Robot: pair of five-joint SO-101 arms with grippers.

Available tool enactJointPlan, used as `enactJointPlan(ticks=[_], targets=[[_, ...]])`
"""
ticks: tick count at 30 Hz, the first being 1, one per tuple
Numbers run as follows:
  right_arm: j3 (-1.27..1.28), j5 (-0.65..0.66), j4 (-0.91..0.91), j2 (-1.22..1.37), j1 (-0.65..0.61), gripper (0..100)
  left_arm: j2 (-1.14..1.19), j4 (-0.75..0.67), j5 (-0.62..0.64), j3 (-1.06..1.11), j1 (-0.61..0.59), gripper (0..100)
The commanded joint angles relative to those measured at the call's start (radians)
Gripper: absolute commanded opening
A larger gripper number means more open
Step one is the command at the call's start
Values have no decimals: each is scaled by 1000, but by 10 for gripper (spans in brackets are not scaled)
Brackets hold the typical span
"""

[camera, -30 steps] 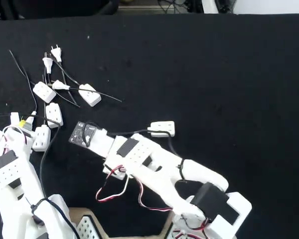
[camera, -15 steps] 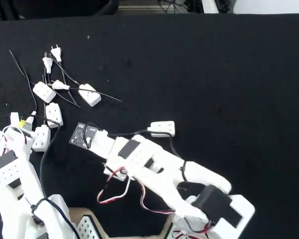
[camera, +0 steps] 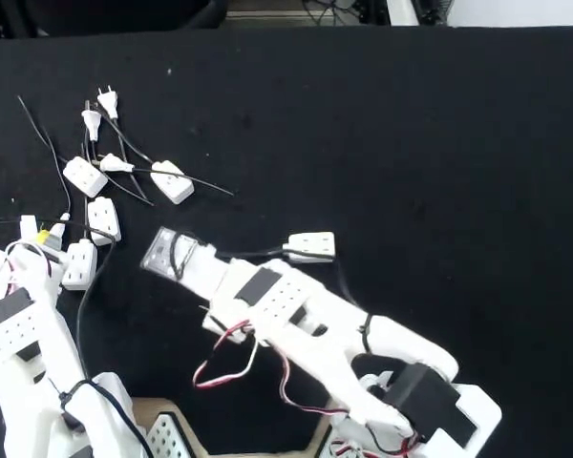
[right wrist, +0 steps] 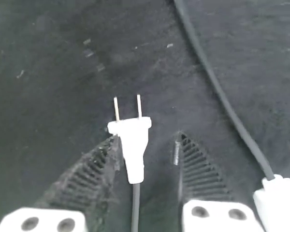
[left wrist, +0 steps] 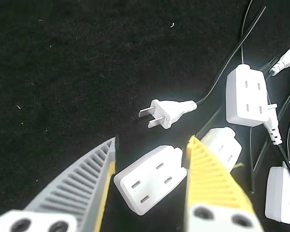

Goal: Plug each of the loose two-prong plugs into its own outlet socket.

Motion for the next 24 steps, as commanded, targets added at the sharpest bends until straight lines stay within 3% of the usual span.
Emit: enactJointPlan(ticks=[1, 18, 24], targets=[[-5, -12, -29, -33, 21, 153, -5, -18, 5, -5, -7, 234], [-7, -2, -28, 5, 14, 155, -6, -18, 5, -5, -7, 234], [-13, 54, -20, 65, -77, 152, -6, -17, 5, -5, -7, 234]])
